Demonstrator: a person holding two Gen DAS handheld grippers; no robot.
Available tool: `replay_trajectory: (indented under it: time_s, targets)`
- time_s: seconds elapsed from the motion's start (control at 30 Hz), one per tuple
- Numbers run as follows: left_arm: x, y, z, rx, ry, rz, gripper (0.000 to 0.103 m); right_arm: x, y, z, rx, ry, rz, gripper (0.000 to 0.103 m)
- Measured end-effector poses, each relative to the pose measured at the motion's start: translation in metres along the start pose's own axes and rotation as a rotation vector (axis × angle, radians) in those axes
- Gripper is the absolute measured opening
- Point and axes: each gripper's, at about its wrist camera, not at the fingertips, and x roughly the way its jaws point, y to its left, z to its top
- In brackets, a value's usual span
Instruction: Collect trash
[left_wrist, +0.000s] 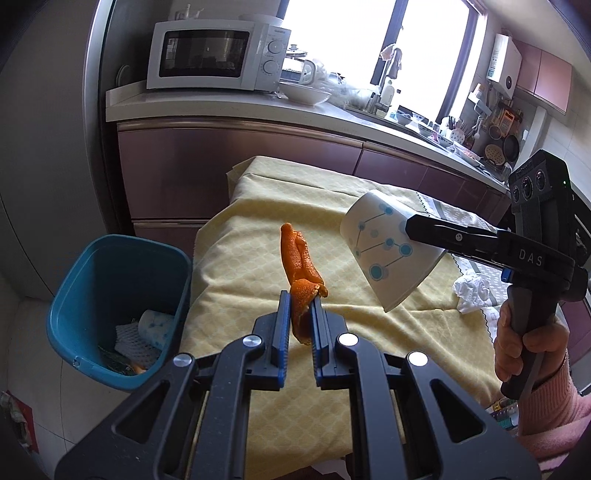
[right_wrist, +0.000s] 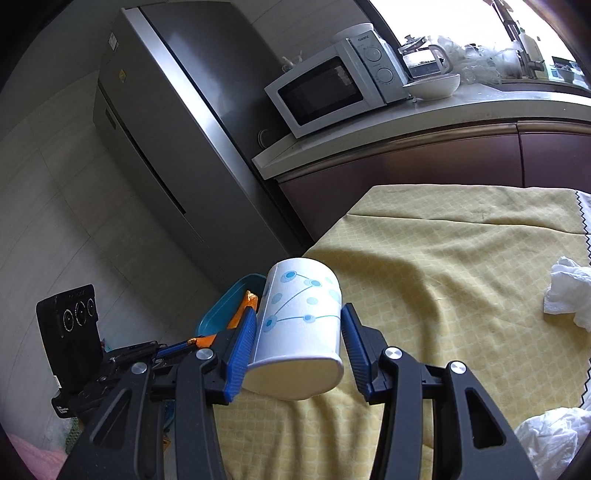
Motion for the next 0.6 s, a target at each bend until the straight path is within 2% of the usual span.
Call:
replay_trajectory:
  time_s: [0.6]
  targets:
    - [-0.021,0.032,-0.006,-0.068,-0.025,0.052,0.01,0.038,0.029,0.001,-0.049,0.059,0.047,0.045]
